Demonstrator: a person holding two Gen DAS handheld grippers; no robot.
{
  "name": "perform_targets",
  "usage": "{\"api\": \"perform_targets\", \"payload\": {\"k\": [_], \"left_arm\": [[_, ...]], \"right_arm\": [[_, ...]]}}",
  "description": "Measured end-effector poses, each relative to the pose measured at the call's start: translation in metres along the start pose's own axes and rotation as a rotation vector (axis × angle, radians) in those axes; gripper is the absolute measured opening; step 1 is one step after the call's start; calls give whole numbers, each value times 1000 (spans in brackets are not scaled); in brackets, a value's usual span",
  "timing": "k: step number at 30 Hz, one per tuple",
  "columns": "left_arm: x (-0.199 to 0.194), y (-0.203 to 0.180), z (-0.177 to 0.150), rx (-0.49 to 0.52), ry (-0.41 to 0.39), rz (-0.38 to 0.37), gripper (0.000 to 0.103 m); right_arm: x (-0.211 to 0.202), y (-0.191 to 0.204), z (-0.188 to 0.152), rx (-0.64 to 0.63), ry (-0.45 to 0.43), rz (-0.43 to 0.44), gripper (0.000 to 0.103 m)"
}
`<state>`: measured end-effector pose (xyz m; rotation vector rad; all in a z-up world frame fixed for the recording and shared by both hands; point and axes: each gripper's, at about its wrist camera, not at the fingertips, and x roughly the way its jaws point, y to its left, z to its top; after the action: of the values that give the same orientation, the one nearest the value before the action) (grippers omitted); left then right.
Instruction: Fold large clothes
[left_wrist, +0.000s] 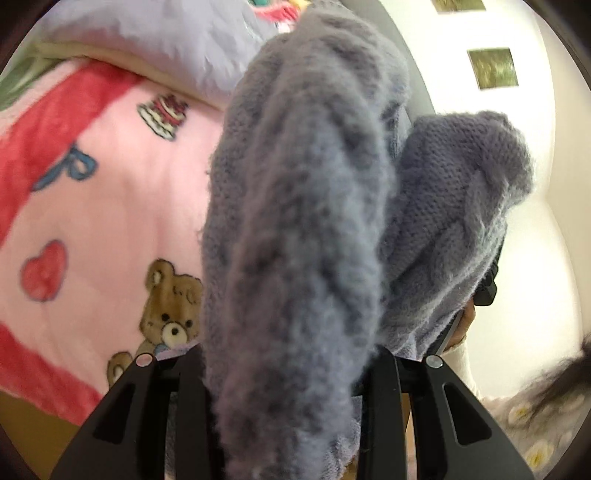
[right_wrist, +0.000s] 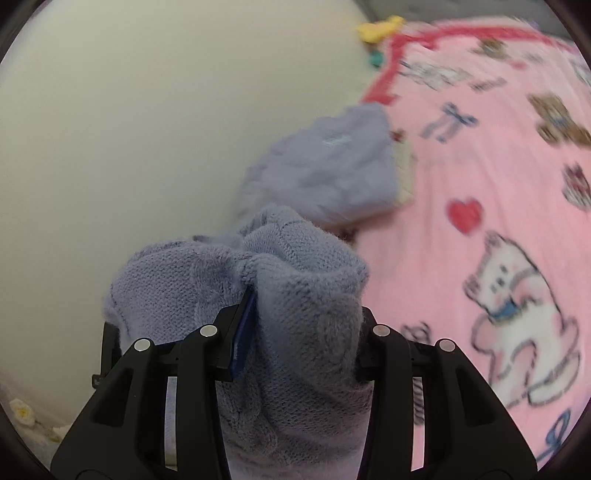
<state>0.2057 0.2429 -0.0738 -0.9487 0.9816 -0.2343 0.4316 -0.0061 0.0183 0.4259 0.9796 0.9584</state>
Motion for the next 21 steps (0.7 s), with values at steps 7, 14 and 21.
{"api": "perform_targets", "payload": {"k": [7,14,21], "left_arm": [[-48,31,43,23,-96,-38,32],[-89,70,188,146,-38,15,32],[-108,107,315,150,-15,76,32]], "right_arm": [[52,76,46,-82,-53,-6,39],[167,126,124,-21,-147,-123,39],[260,134,189,91,-235,-158,38]]}}
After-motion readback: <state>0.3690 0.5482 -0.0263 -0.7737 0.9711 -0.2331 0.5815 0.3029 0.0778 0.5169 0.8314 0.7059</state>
